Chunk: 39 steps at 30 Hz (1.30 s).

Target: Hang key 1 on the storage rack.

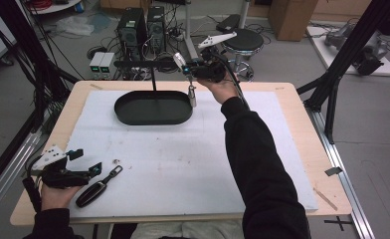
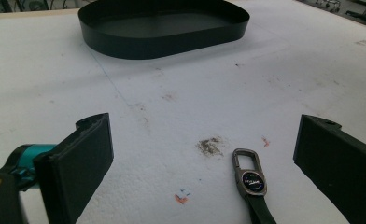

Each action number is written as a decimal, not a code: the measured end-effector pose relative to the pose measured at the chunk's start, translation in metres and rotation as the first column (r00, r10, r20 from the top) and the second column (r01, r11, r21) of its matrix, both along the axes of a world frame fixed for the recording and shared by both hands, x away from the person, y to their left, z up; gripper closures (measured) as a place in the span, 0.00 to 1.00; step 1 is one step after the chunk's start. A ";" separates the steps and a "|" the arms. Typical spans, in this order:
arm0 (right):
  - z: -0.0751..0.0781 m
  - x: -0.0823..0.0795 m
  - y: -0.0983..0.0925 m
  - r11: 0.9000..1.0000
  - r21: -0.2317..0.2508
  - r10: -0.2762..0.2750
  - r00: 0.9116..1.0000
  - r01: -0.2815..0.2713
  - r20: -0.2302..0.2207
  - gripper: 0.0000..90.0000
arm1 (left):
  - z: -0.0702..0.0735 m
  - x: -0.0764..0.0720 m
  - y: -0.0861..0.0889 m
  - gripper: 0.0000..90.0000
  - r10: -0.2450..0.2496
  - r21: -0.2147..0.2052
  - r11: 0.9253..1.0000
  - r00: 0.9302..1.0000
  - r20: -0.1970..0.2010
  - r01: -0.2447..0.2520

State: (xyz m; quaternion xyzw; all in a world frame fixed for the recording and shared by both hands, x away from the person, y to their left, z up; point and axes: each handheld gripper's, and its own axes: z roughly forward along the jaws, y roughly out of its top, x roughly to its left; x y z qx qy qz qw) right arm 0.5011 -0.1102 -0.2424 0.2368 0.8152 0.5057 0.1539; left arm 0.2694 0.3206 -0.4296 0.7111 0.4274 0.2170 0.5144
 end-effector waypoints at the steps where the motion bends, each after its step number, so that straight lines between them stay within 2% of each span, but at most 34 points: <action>1: 0.002 0.002 0.002 1.000 0.000 0.000 1.000 0.000 -0.003 0.84 | 0.000 0.000 0.000 0.06 0.000 0.000 1.000 1.000 0.000 0.000; 2: 0.004 0.005 0.005 1.000 -0.003 0.000 1.000 0.000 0.000 0.84 | 0.000 0.000 0.000 0.06 -0.002 0.012 1.000 1.000 -0.003 0.002; 5: 0.009 0.012 0.013 1.000 -0.020 0.008 1.000 -0.008 0.012 0.84 | 0.000 -0.001 0.000 0.06 -0.002 0.013 1.000 1.000 0.000 0.002; 9: 0.014 0.019 0.021 0.999 -0.035 -0.010 1.000 0.011 0.027 0.84 | 0.000 -0.002 0.001 0.06 0.000 0.010 1.000 1.000 -0.001 0.000; 16: 0.016 0.031 0.035 0.998 -0.062 -0.014 1.000 0.016 0.022 0.84 | 0.000 -0.002 0.001 0.06 -0.004 0.009 1.000 1.000 -0.003 0.004; 22: 0.009 0.041 0.043 0.994 -0.091 -0.061 0.998 0.062 0.019 0.84 | -0.001 -0.001 -0.001 0.06 -0.014 0.017 1.000 1.000 -0.006 0.014; 25: 0.004 0.047 0.042 0.995 -0.075 -0.065 0.998 0.065 0.006 0.84 | -0.001 -0.002 0.000 0.06 -0.012 0.019 1.000 1.000 -0.006 0.012; 30: 0.007 0.047 0.041 0.996 -0.021 -0.081 0.995 0.082 0.054 0.84 | -0.001 -0.001 0.000 0.06 -0.004 0.022 1.000 1.000 -0.009 0.004; 32: 0.007 0.048 0.041 0.996 0.002 -0.092 0.994 0.092 0.058 0.84 | -0.001 -0.002 0.000 0.06 -0.009 0.024 1.000 1.000 -0.011 0.009; 39: 0.007 0.059 0.050 0.991 -0.022 -0.130 0.990 0.131 0.045 0.84 | -0.001 -0.001 0.000 0.06 -0.011 0.019 1.000 1.000 -0.010 0.011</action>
